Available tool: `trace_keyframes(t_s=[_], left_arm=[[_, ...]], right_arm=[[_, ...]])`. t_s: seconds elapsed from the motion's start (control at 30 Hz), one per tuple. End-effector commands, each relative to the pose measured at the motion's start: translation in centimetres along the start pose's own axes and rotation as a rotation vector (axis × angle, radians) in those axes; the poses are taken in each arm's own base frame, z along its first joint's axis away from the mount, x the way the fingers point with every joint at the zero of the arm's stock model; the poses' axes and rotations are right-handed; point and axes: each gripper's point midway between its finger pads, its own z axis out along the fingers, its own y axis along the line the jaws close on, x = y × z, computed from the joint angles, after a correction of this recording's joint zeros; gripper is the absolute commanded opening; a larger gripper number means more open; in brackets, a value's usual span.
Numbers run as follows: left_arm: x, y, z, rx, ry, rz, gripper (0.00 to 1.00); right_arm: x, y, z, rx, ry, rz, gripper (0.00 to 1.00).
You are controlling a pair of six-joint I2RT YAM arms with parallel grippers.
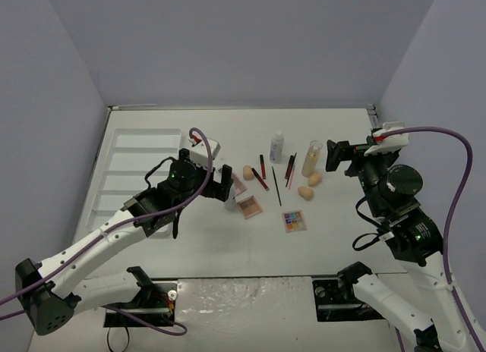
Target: Organize the makeup
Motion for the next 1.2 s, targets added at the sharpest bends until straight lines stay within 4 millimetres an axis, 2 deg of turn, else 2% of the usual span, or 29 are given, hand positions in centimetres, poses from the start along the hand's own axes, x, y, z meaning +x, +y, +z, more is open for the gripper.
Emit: trace_keyframes(t_s=[0.0, 0.27, 0.4, 0.67, 1.17], left_arm=[[-2.6, 0.1, 1.8, -0.060, -0.129, -0.097, 0.97], [0.2, -0.3, 5.2, -0.081, -0.107, -0.114, 0.97], [1.7, -1.0, 6.4, -0.055, -0.084, -0.119, 0.92], [4.3, -0.6, 7.9, -0.084, -0.040, -0.113, 0.83], [7.1, -0.5, 9.2, -0.088, -0.016, -0.126, 0.72]], right_arm=[[-1.9, 0.0, 0.1, 0.005, -0.078, 0.037, 1.00], [-1.7, -0.3, 0.0, 0.019, -0.073, 0.027, 1.00], [-1.5, -0.3, 0.0, 0.019, -0.067, 0.024, 1.00], [-1.1, -0.3, 0.0, 0.019, -0.057, 0.015, 1.00], [-0.5, -0.2, -0.1, 0.012, -0.045, 0.011, 1.00]])
